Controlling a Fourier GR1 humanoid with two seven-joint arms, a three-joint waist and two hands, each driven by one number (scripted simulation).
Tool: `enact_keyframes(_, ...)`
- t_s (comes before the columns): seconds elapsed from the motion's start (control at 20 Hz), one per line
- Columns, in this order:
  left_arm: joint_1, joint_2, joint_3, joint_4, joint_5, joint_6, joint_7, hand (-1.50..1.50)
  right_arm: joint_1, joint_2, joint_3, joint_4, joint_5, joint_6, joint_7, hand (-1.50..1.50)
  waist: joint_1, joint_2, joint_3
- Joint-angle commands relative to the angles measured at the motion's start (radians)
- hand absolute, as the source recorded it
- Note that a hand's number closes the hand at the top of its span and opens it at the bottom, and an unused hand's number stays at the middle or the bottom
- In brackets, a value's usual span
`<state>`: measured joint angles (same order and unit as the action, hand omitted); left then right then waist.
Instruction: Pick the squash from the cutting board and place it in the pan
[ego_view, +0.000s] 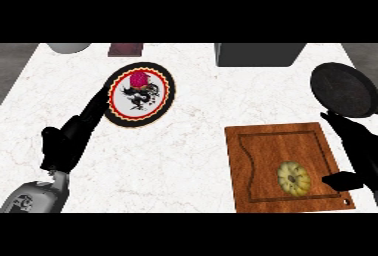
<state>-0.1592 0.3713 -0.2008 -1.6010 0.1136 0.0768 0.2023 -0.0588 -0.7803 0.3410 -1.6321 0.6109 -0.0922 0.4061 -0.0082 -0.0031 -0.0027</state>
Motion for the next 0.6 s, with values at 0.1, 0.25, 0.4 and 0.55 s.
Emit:
enact_keyframes(0.1,-0.041,0.006,0.003,0.028,-0.006,-0.023,0.022,0.0,-0.116,-0.036,0.112,-0.07,0.068,0.347,0.311,-1.5,0.023,0.005,-0.002)
enact_keyframes(0.25,-0.039,-0.004,-0.01,0.016,-0.014,-0.029,-0.008,0.0,-0.183,0.025,0.177,-0.095,0.01,0.555,0.467,-1.5,0.04,0.006,-0.004)
enact_keyframes(0.4,-0.004,-0.009,-0.021,-0.018,-0.016,-0.023,0.019,0.0,-0.209,0.123,0.213,-0.08,-0.038,0.689,0.634,-1.5,0.04,0.002,-0.001)
enact_keyframes(0.55,0.024,-0.008,-0.017,0.007,-0.016,-0.042,-0.016,0.0,-0.306,0.218,0.191,-0.028,-0.122,0.817,0.73,-1.5,0.036,0.004,0.0)
